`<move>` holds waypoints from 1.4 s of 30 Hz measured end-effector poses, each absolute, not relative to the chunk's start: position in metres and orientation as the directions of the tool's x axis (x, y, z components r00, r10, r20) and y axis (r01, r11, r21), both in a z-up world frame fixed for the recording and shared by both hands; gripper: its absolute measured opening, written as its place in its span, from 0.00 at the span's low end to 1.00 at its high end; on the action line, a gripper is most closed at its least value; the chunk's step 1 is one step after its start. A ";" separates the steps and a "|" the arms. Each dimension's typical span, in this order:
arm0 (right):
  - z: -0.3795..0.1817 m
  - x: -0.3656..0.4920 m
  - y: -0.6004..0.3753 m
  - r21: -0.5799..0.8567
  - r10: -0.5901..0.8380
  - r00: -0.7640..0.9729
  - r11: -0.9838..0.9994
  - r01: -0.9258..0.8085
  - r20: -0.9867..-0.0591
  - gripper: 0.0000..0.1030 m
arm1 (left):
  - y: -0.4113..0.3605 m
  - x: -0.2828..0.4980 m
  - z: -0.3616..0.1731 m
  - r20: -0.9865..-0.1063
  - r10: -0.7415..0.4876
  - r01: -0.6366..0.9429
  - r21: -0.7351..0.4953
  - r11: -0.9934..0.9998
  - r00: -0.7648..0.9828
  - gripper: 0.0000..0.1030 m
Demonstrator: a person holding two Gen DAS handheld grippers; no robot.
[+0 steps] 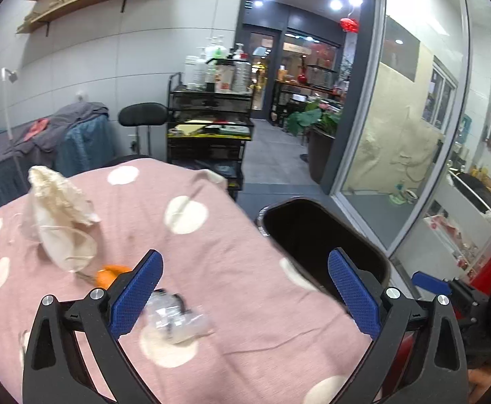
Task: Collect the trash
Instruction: 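Move both tools back toward the clear plastic bag on the bedspread, then close the right gripper on the clear plastic bag while the left grasps the white tissue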
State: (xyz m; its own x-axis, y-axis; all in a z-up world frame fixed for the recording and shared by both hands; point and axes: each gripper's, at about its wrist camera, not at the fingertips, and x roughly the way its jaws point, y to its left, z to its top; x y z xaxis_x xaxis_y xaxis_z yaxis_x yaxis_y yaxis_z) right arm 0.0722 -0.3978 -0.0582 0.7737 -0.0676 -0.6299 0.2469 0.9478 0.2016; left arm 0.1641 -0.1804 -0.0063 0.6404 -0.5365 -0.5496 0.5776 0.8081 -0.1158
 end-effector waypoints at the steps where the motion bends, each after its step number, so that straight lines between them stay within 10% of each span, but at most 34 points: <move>1: -0.058 0.075 -0.392 0.202 -0.052 0.776 0.953 0.228 -0.629 0.85 | -0.174 0.163 -0.007 -0.551 -0.526 0.567 -0.112 0.816 0.648 0.94; 36: -0.090 0.242 -0.228 0.167 0.216 0.506 0.976 -0.141 -0.835 0.85 | 0.014 0.194 -0.069 -0.684 -0.342 0.260 -0.225 0.939 0.644 0.92; 42: -0.111 0.266 -0.215 0.146 0.206 0.433 0.975 -0.167 -0.878 0.44 | 0.004 0.207 -0.071 -0.697 -0.341 0.285 -0.201 0.937 0.631 0.92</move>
State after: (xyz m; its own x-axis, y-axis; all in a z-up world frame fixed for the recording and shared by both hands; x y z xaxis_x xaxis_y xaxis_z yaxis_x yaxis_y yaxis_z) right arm 0.2657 -0.2150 -0.1105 0.4329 0.2060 -0.8776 -0.1670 0.9750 0.1464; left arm 0.2074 0.0040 -0.0709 0.6309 -0.3410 -0.6969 0.2849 0.9373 -0.2007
